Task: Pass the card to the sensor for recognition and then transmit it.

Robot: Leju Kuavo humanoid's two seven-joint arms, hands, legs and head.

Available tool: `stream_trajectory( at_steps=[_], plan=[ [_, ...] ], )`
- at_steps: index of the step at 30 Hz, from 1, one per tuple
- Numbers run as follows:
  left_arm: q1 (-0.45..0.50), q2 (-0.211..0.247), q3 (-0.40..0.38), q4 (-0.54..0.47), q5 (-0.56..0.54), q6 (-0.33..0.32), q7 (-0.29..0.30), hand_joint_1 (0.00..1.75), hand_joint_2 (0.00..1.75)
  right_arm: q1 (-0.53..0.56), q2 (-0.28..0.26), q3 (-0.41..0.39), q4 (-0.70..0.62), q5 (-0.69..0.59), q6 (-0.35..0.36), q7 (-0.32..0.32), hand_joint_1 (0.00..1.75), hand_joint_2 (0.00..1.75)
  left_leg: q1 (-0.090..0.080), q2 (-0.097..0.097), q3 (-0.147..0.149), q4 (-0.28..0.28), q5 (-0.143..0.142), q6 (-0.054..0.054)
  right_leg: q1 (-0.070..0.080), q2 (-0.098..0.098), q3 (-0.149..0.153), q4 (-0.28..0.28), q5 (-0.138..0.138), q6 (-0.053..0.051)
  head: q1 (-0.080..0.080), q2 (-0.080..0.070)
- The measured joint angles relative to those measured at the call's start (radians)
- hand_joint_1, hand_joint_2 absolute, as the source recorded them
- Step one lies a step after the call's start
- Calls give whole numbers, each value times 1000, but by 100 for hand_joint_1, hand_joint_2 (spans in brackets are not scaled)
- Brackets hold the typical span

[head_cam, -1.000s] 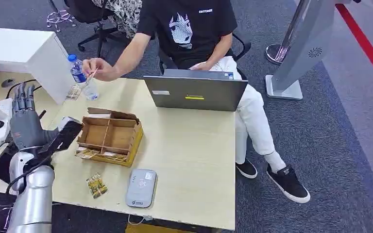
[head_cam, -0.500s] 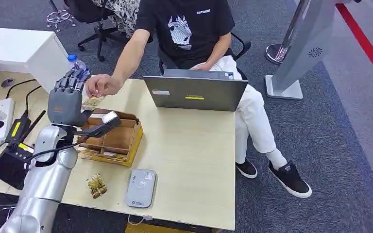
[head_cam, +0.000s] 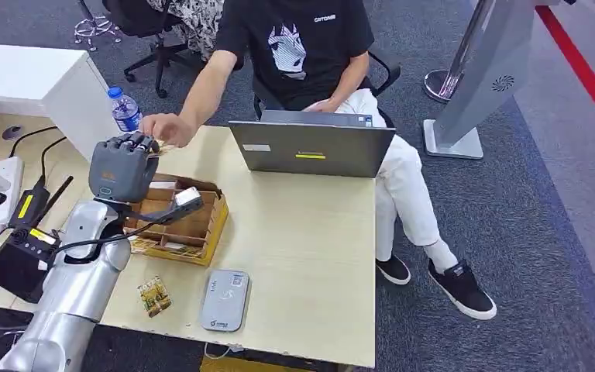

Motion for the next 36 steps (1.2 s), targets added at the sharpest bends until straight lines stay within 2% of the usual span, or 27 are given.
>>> stream_trajectory(
  at_steps=[11,16,20,23,24,25,26,27,28,30,32,36],
  plan=[
    [-1,2,-4,2,0,0,0,175,175,0,0,0,0,0,0,0,0,175,0,0,0,0,0,0,0,0,0,0,0,0,0,0],
    [4,2,-4,1,26,34,-10,175,175,0,0,2,0,0,-10,0,0,175,0,0,0,0,0,0,0,0,0,0,0,0,0,0],
    [34,-6,-4,-24,53,57,-34,175,175,0,0,6,0,-1,-14,-2,0,175,0,0,0,0,0,0,0,0,0,0,0,0,0,0],
    [74,-17,-4,-75,116,44,-84,175,175,0,0,6,0,-8,-14,-9,0,175,0,0,0,0,0,0,0,0,0,0,0,0,0,0],
    [93,-20,-4,-98,167,-1,-124,175,175,1,0,6,0,-14,-13,-14,0,175,0,0,0,0,0,0,0,0,0,0,0,0,0,0],
    [122,-19,-12,-127,234,-84,-180,175,175,1,0,6,0,-18,-11,-19,0,175,0,1,0,0,-1,0,0,1,0,0,0,0,0,0],
    [169,-15,-30,-169,303,-207,-243,175,175,3,0,3,0,-19,-8,-24,0,175,-1,1,0,0,-1,0,-1,1,0,0,-1,0,0,0],
    [212,-10,-51,-200,335,-289,-285,175,175,5,0,0,0,-19,-4,-27,0,175,-1,1,0,0,-2,0,-1,1,0,0,-1,1,0,0],
    [259,-4,-77,-228,363,-332,-318,175,175,7,0,-4,0,-19,-2,-29,0,175,-1,1,0,0,-2,0,-1,1,0,0,-1,1,0,0],
    [329,5,-120,-273,413,-340,-354,175,175,9,0,-6,0,-19,2,-31,0,175,-1,1,-1,0,-2,0,-1,1,-1,0,-1,1,1,0],
    [377,35,-151,-325,456,-367,-381,175,175,10,0,-13,0,-19,3,-34,0,175,-1,1,-1,0,-3,0,-1,1,-1,0,-1,1,1,0],
    [454,79,-179,-417,505,-414,-409,175,175,13,0,-24,0,-19,3,-36,0,175,0,1,-1,-1,-3,0,-1,1,-1,0,-2,1,1,0]
  ],
)
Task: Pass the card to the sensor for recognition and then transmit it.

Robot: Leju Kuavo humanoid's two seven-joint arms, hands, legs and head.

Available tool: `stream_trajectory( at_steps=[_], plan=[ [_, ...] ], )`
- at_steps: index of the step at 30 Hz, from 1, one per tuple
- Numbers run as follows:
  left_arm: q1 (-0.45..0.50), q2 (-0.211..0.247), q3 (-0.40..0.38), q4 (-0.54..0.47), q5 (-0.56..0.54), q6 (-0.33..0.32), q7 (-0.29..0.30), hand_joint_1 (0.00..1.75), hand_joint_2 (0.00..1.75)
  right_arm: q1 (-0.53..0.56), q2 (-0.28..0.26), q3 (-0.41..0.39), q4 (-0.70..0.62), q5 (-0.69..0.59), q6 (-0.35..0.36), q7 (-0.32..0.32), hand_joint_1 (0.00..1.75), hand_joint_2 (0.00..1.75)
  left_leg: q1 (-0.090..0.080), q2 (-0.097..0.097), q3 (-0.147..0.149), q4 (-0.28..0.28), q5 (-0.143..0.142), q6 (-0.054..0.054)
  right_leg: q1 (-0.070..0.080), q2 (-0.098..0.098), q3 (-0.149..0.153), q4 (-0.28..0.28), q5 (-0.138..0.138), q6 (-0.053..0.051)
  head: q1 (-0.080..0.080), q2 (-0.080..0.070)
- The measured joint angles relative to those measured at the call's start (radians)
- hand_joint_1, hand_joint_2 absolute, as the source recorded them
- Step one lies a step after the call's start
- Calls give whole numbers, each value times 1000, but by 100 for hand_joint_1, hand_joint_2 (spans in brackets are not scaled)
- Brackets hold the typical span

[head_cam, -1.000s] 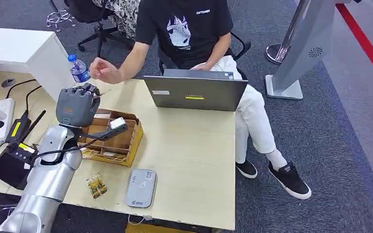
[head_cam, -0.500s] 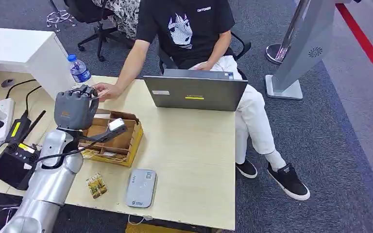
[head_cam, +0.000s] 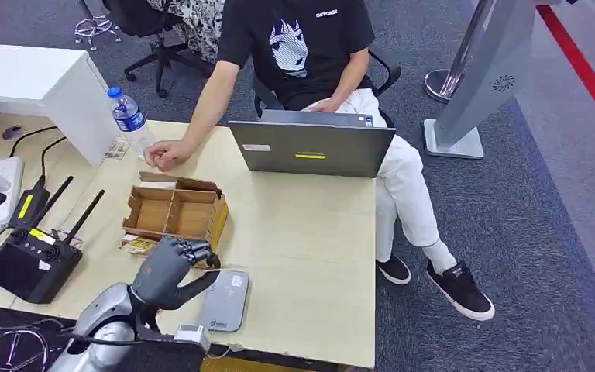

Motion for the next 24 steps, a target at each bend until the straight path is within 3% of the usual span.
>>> stream_trajectory(
  at_steps=[9,14,19,24],
  plan=[
    [115,52,-1,-93,34,-50,-40,161,175,2,0,-12,0,0,0,-1,0,175,0,0,0,0,0,0,1,0,1,0,0,0,0,0],
    [131,74,-1,-94,-24,-44,2,157,175,2,0,-12,0,7,0,-2,0,175,0,-1,0,0,0,0,1,-1,1,0,0,0,0,0],
    [120,69,-1,-40,-77,-11,52,155,175,1,0,-12,0,9,3,-1,0,175,0,-1,1,0,0,0,0,-1,1,0,0,0,0,0],
    [86,24,-19,69,-95,8,71,154,175,0,0,-9,0,23,13,0,0,175,0,-1,1,0,0,0,0,-1,1,0,0,0,0,0]
  ],
)
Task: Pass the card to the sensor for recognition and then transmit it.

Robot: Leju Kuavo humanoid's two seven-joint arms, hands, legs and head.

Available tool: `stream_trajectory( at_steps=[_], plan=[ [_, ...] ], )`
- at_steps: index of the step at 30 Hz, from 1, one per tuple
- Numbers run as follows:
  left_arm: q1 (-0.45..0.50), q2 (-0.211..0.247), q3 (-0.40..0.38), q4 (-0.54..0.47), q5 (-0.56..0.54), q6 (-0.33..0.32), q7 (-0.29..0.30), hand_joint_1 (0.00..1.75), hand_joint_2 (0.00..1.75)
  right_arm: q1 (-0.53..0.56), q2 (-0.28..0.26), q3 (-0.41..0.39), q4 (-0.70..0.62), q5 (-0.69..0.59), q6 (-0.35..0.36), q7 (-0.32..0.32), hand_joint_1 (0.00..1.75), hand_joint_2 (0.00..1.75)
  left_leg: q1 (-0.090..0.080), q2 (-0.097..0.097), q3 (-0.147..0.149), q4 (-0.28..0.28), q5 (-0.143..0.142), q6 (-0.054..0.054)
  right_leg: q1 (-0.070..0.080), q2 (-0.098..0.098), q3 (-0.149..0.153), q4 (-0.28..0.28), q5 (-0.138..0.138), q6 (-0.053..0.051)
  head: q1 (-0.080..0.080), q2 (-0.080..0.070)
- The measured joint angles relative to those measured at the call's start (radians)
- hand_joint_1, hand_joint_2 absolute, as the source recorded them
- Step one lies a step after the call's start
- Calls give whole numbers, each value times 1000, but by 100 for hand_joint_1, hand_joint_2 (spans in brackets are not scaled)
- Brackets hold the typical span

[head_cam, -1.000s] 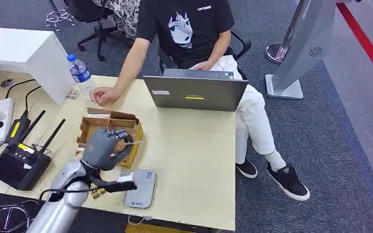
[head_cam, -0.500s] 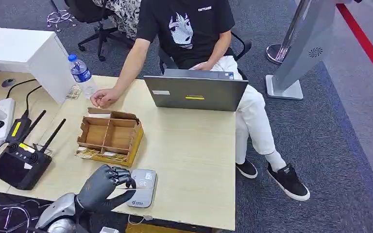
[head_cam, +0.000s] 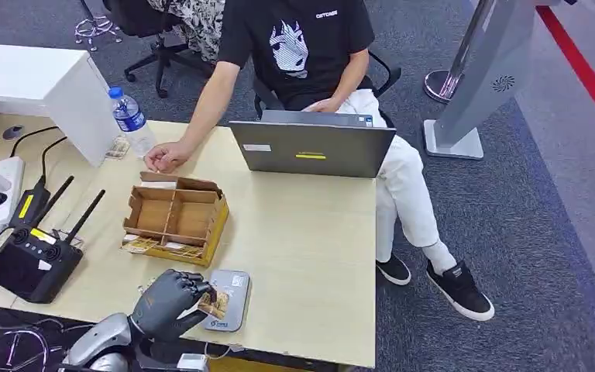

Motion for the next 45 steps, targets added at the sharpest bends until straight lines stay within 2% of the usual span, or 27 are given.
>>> stream_trajectory(
  at_steps=[4,12,14,15,21,26,30,34,38,42,45],
  plan=[
    [-23,-33,-15,74,-8,6,6,162,175,-1,0,4,0,2,3,2,0,175,0,0,0,0,0,0,0,0,0,0,0,0,0,0],
    [-58,-85,-36,162,-18,11,7,162,175,-5,0,8,0,16,3,5,0,175,0,0,0,0,0,0,0,0,0,0,0,0,0,0],
    [-63,-91,-42,175,-20,18,7,175,175,-5,0,10,0,16,3,6,0,175,0,0,0,0,0,0,0,0,0,0,0,0,0,0],
    [-64,-92,-45,177,-20,23,7,175,175,-5,0,10,0,16,3,5,0,175,0,0,0,0,0,0,0,0,0,0,0,0,0,0],
    [-69,-106,-47,173,0,66,-7,175,175,-5,0,15,0,10,1,5,0,175,0,0,0,0,0,0,0,0,0,0,0,0,0,0],
    [-78,-115,-44,114,31,98,-10,175,175,-5,0,15,0,-2,0,4,0,175,0,0,0,0,0,0,0,0,0,0,0,0,0,0],
    [-88,-126,-6,48,41,147,-3,175,175,-5,0,15,0,-2,-7,3,0,175,0,0,0,0,0,0,0,0,0,0,0,0,0,0],
    [-123,-137,52,11,-56,252,78,175,175,-5,0,18,0,-2,-11,3,0,175,0,0,0,0,1,-1,0,0,0,0,0,0,0,0],
    [-194,-138,109,10,-138,315,165,175,175,-5,0,31,0,1,-11,8,0,175,1,-1,0,0,2,-1,0,-1,0,1,1,-1,0,0],
    [-291,-136,158,55,-263,388,258,175,175,-8,0,40,0,2,-11,11,0,175,1,-2,0,0,3,-1,0,-2,0,1,1,-2,0,0],
    [-348,-125,188,98,-327,430,293,175,175,-9,0,51,0,2,-14,13,0,175,0,-2,0,0,3,-1,0,-2,0,1,2,-2,0,0]
  ],
)
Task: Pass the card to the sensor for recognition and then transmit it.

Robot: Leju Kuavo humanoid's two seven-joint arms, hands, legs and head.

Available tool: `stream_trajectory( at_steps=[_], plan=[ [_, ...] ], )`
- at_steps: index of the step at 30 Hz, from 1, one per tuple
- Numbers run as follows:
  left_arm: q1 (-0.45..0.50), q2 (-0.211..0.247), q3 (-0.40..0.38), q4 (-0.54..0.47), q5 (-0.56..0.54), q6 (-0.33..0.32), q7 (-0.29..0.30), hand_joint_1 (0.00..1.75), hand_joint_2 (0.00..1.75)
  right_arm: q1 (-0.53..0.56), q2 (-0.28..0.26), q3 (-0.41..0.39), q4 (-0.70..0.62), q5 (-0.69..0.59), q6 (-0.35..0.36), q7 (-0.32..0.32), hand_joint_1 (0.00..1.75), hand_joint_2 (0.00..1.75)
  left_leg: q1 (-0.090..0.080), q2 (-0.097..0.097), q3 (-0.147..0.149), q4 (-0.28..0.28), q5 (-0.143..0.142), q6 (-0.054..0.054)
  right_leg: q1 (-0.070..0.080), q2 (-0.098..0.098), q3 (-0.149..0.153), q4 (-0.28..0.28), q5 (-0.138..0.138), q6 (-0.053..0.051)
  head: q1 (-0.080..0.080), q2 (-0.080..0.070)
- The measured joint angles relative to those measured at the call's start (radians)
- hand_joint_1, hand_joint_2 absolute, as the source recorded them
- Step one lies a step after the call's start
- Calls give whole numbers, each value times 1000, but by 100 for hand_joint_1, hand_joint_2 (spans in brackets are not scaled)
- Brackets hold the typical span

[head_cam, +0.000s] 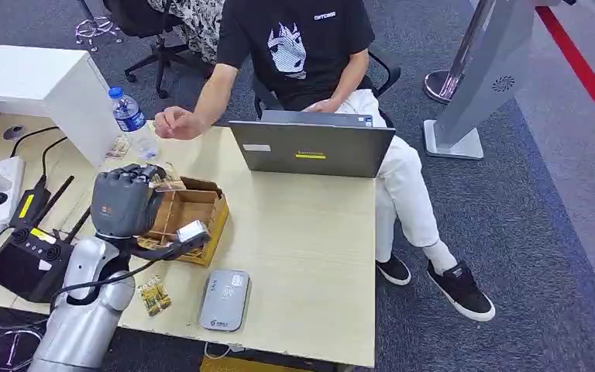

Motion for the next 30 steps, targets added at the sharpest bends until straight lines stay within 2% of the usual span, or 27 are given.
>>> stream_trajectory(
  at_steps=[4,7,9,10,11,12,20,30],
  plan=[
    [-60,13,19,69,-66,31,43,175,175,-2,0,9,0,2,0,6,0,175,0,0,0,0,0,0,0,0,0,0,0,0,0,0],
    [-107,25,37,131,-76,53,48,175,175,-3,0,16,0,1,0,6,0,175,0,0,0,0,0,0,0,0,0,0,0,0,0,0],
    [-128,31,43,163,-76,63,48,152,175,-3,1,20,0,0,-3,6,0,175,0,0,0,0,0,0,0,0,0,0,0,0,0,0],
    [-134,32,45,175,-76,65,48,152,175,-4,1,23,0,0,-4,6,0,175,0,0,0,0,0,0,0,0,0,0,0,0,0,0],
    [-136,32,48,184,-76,68,47,63,175,-4,1,24,0,0,-4,6,0,175,0,0,0,0,0,0,0,0,0,0,0,0,0,0],
    [-137,33,49,189,-76,72,46,0,175,-4,2,24,0,0,-4,6,0,175,0,0,0,0,0,0,0,0,0,0,0,0,0,0],
    [-134,30,50,216,-58,94,20,0,175,-4,3,26,0,-2,-5,5,0,175,0,0,0,0,0,0,0,0,0,0,0,0,0,0],
    [-86,13,50,199,19,100,-37,0,175,-4,4,26,0,-7,-8,4,0,175,0,0,0,0,0,0,0,0,0,0,0,0,0,0]
  ],
)
